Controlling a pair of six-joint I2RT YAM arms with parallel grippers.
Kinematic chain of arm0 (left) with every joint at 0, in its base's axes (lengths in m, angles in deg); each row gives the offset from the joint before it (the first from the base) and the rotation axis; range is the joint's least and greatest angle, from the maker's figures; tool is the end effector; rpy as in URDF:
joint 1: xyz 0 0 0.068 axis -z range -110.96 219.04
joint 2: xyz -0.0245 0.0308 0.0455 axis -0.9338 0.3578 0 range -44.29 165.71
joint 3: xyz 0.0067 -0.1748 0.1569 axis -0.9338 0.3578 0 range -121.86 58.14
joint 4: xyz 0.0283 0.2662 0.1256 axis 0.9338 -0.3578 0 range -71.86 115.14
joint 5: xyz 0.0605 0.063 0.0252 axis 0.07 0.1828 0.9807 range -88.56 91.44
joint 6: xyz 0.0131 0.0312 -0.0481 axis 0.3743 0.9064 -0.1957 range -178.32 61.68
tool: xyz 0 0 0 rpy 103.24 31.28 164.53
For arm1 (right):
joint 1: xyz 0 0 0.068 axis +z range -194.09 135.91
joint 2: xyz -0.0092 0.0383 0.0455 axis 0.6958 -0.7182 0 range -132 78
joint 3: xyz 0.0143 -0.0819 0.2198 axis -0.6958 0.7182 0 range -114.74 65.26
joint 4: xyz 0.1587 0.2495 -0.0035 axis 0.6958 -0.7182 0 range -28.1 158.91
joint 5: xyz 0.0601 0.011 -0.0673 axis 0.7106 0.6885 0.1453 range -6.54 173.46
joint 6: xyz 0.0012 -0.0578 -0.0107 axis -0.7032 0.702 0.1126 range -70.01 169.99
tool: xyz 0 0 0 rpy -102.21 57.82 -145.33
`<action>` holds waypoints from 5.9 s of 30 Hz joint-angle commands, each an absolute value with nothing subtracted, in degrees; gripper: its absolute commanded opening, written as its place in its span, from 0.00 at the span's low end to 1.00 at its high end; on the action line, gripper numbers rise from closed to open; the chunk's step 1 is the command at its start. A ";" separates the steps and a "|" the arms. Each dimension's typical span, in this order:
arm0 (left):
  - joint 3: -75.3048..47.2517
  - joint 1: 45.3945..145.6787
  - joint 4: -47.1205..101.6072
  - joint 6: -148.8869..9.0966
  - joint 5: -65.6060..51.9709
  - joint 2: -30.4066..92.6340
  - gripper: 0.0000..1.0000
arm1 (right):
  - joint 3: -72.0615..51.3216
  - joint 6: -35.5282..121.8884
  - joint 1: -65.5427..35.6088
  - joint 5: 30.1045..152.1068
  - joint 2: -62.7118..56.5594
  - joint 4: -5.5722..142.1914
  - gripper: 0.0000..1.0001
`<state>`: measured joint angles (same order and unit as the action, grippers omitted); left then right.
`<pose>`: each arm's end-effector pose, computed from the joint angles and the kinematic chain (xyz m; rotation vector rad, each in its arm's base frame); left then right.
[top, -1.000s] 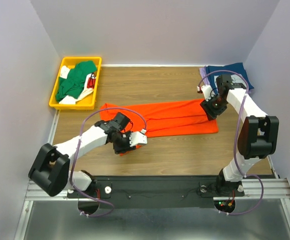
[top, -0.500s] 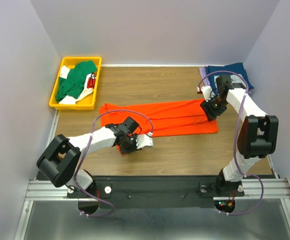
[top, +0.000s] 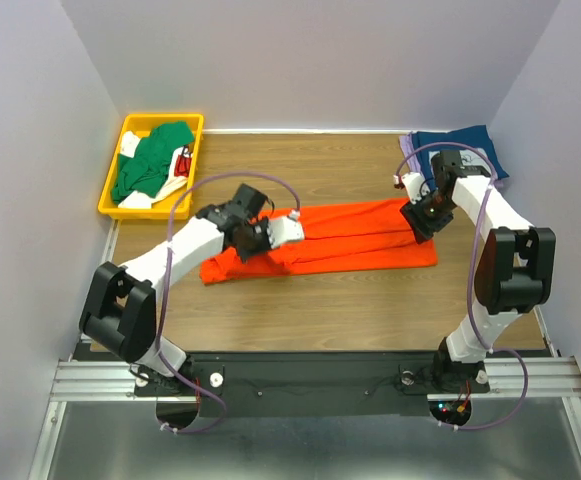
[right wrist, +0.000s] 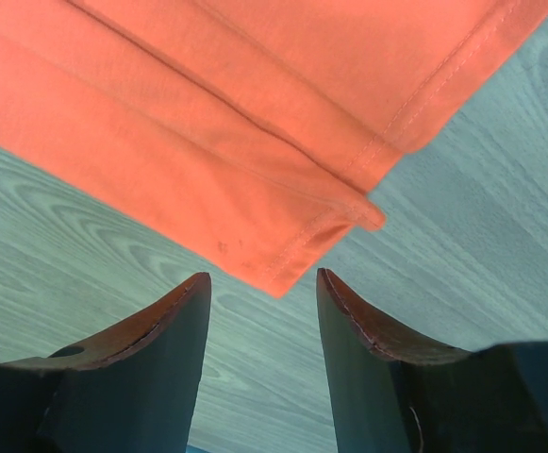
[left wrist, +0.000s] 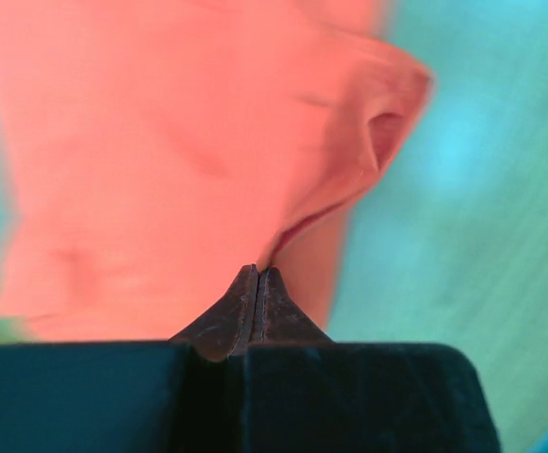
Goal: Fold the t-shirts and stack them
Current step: Fold the tshirt
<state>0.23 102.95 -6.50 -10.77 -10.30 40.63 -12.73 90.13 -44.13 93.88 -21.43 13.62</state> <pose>0.2757 -0.1958 0.1642 1.7331 1.8990 -0.1768 0.3672 0.0075 0.1754 -1.0087 2.6758 0.1305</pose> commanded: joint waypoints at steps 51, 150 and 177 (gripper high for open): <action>-10.32 97.08 -8.08 -15.25 -17.10 51.78 0.22 | -19.99 89.11 -44.45 97.62 -28.52 15.64 0.57; -41.10 86.44 3.60 -47.50 -15.16 71.90 0.33 | 0.13 86.81 -24.34 107.71 -25.10 8.10 0.30; -77.50 87.50 -4.65 -45.40 -4.62 102.47 0.27 | -4.78 78.13 -16.14 109.31 -22.71 14.49 0.43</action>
<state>-66.26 89.16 -1.73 -47.94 -8.80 97.66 -4.47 81.11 -15.65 111.50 -20.43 9.18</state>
